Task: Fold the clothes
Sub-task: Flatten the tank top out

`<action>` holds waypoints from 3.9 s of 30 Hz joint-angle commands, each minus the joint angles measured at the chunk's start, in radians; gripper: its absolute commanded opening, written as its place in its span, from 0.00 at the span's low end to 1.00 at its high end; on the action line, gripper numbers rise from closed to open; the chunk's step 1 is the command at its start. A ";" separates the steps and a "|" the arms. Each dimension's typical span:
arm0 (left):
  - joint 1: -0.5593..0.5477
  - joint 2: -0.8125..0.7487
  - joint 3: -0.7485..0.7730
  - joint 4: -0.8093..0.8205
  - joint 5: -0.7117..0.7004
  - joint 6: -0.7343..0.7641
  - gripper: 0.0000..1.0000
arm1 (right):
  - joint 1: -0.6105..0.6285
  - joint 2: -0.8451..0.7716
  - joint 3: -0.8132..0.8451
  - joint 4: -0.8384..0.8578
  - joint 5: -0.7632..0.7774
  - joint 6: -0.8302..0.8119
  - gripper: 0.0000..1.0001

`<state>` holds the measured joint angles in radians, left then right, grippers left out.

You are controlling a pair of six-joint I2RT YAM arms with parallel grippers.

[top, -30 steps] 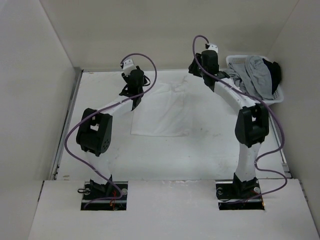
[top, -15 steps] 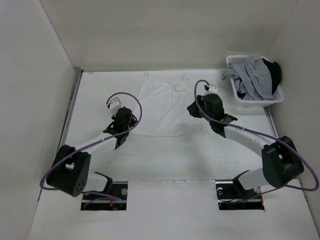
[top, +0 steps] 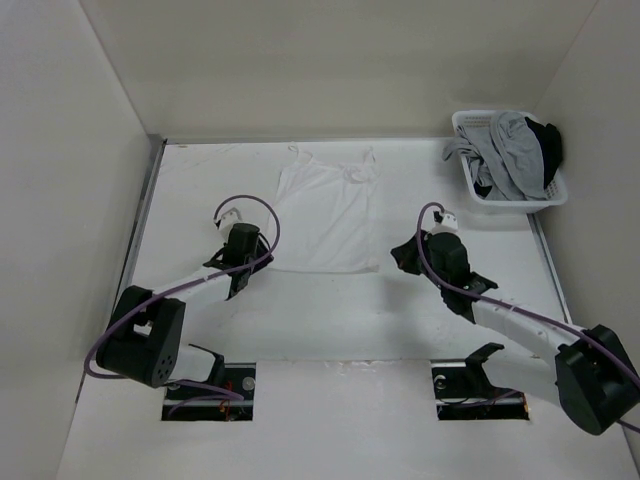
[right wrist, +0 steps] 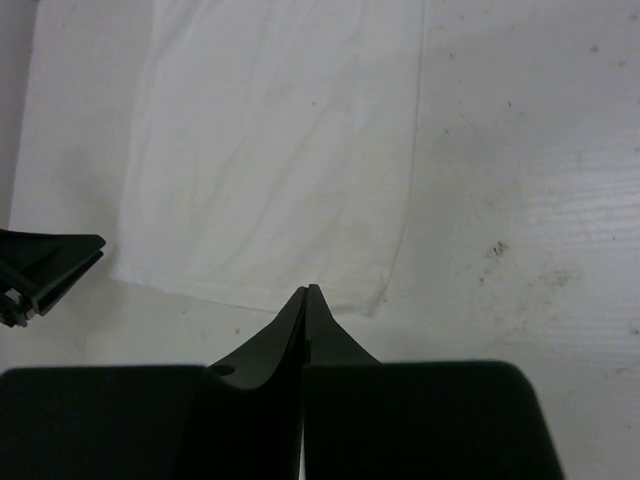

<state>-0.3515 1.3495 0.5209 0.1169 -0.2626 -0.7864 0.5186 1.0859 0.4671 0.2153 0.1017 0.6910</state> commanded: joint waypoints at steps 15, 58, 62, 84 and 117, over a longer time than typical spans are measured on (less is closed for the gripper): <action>0.016 0.014 -0.056 -0.072 0.016 -0.007 0.25 | -0.013 0.134 -0.062 0.087 0.043 0.103 0.30; -0.025 -0.144 -0.097 -0.161 0.066 -0.022 0.01 | 0.057 0.111 -0.035 -0.114 0.095 0.104 0.33; -0.025 -0.168 -0.110 -0.161 0.066 -0.030 0.10 | 0.057 0.129 -0.035 -0.050 0.052 0.104 0.42; -0.037 -0.131 -0.113 -0.154 0.106 -0.025 0.08 | 0.034 0.295 -0.074 0.173 -0.016 0.189 0.12; -0.211 -0.558 0.567 -0.287 -0.096 0.084 0.01 | 0.369 -0.270 0.689 -0.524 0.402 -0.203 0.01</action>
<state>-0.5636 0.7357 1.0645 -0.2420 -0.3504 -0.7200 0.9230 0.7414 1.1439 -0.3309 0.5140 0.5518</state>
